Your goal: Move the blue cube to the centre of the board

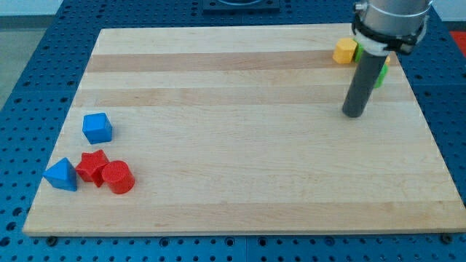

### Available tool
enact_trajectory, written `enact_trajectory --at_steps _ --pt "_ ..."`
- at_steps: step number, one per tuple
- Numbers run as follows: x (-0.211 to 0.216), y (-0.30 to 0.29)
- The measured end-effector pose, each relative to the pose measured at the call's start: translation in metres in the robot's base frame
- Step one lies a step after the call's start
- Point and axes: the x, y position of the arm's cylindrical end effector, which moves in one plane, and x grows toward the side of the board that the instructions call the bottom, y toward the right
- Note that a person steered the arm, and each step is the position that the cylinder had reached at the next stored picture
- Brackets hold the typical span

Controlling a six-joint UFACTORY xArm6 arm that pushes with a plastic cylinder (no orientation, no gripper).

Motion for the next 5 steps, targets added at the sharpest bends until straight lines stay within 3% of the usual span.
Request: enact_trajectory --at_steps 2,5 --pt "0.003 -0.045" --pt "-0.043 -0.155"
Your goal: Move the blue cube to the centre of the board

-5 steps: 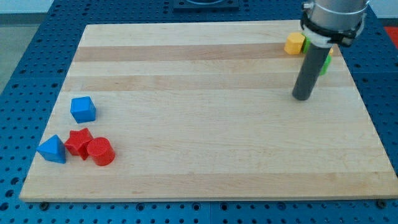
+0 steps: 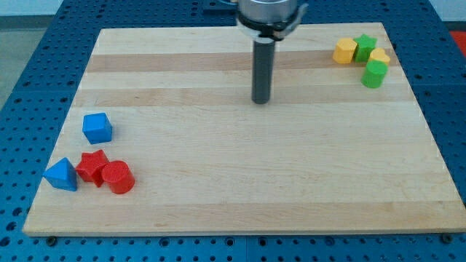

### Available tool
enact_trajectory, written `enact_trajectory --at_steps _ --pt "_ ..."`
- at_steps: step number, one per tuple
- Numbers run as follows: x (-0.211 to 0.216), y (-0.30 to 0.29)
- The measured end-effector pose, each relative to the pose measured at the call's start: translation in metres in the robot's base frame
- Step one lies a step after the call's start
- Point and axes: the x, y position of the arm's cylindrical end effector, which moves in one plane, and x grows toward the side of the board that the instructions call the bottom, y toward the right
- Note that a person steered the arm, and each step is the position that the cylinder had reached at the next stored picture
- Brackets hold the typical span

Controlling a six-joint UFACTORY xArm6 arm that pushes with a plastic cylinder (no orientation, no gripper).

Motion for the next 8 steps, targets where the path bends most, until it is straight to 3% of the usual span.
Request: enact_trajectory --at_steps 8 --pt "-0.002 -0.243"
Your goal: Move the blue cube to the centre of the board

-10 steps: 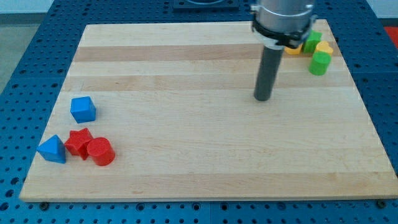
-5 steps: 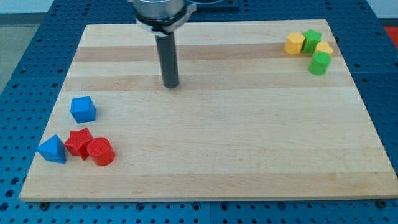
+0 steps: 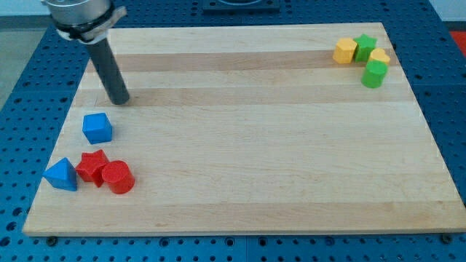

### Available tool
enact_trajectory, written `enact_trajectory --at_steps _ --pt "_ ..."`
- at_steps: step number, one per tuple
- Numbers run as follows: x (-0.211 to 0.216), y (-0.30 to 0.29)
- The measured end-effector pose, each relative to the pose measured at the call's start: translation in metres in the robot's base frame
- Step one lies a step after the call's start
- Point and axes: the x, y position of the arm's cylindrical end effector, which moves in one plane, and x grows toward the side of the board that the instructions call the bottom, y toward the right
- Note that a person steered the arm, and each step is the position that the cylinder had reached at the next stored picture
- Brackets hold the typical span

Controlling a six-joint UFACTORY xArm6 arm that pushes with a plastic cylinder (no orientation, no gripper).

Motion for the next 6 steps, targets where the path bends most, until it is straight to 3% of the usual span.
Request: enact_trajectory --at_steps 3,4,6 --pt "0.03 -0.078" --pt "0.083 -0.079" --pt "0.083 -0.065"
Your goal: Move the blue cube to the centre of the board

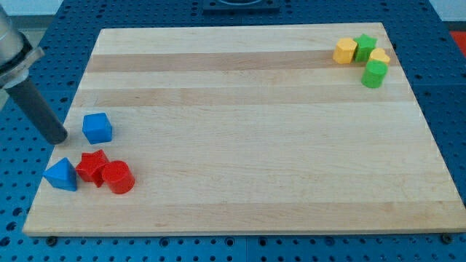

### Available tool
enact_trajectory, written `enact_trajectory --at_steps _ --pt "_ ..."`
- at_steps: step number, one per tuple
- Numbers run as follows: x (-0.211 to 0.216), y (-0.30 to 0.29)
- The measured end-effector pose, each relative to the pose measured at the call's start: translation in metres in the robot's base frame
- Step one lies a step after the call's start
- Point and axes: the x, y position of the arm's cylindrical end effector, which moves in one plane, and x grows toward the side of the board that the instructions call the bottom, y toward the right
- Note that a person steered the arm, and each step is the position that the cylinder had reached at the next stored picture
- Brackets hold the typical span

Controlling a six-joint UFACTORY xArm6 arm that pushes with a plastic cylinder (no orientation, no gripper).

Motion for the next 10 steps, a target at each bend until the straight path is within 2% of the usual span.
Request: enact_trajectory --at_steps 5,7,8,9,10 --pt "0.001 0.117" --pt "0.015 0.067" --pt "0.007 0.06" --pt "-0.027 0.06" --pt "-0.027 0.069"
